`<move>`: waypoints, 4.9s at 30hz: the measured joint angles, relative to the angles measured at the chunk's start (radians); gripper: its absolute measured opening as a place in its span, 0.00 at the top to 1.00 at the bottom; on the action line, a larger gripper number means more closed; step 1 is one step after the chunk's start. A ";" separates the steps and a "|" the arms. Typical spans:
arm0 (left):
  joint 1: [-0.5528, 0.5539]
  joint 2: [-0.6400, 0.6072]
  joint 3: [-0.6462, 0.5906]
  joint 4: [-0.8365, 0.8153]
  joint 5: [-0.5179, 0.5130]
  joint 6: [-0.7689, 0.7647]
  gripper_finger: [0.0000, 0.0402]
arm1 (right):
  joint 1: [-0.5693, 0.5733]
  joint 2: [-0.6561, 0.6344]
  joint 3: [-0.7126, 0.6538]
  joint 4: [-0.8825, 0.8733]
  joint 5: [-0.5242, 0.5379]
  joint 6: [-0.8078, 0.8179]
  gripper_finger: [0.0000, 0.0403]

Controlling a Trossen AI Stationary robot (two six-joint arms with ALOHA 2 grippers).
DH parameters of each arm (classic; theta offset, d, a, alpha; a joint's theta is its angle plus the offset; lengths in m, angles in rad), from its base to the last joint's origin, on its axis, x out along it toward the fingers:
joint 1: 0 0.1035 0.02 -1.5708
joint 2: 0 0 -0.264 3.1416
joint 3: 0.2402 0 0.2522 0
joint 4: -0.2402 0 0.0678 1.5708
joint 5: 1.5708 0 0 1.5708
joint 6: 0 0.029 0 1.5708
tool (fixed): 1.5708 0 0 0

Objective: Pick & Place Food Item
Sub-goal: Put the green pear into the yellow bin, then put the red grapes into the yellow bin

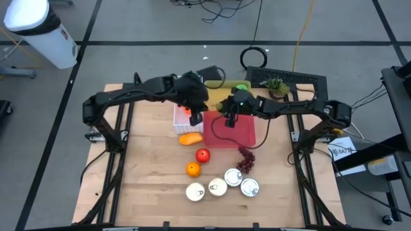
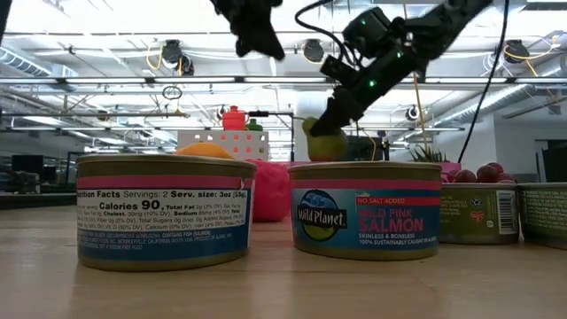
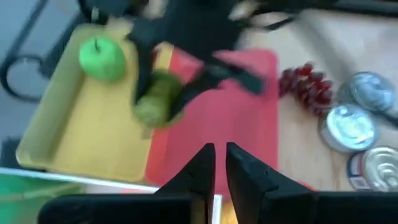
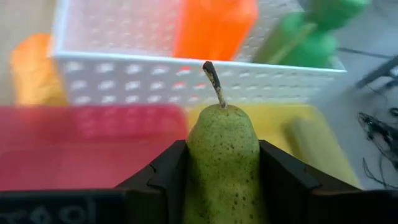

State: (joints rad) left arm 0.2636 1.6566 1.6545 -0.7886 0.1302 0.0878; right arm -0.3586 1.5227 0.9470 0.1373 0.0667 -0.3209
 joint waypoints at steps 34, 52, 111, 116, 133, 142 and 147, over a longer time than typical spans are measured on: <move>0.011 -0.427 -0.716 0.830 -0.051 -0.003 0.88 | -0.218 -0.010 -0.627 1.013 0.051 0.205 0.62; 0.002 -0.426 -0.716 0.768 -0.052 0.004 0.88 | -0.236 0.096 -0.627 1.032 0.064 0.205 0.29; 0.002 -0.426 -0.715 0.732 -0.054 -0.064 0.88 | 0.877 -0.102 -0.288 -0.187 0.164 0.458 0.78; 0.002 -0.426 -0.715 0.732 -0.054 -0.059 0.88 | 0.854 -0.107 -0.288 -0.258 0.164 0.440 0.94; 0.002 -0.426 -0.715 0.733 -0.054 -0.058 0.88 | 0.811 -0.354 -0.289 -0.268 0.354 0.436 1.00; 0.002 -0.426 -0.715 0.738 -0.054 -0.059 0.88 | 0.716 -0.470 -0.289 -0.064 0.458 0.284 1.00; 0.002 -0.426 -0.715 0.739 -0.054 -0.059 0.88 | 0.593 -0.468 -0.289 0.127 0.399 0.122 1.00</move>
State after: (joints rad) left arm 0.2657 1.2305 0.9394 -0.0494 0.0757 0.0288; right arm 0.2348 1.0543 0.6579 0.2643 0.4658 -0.1989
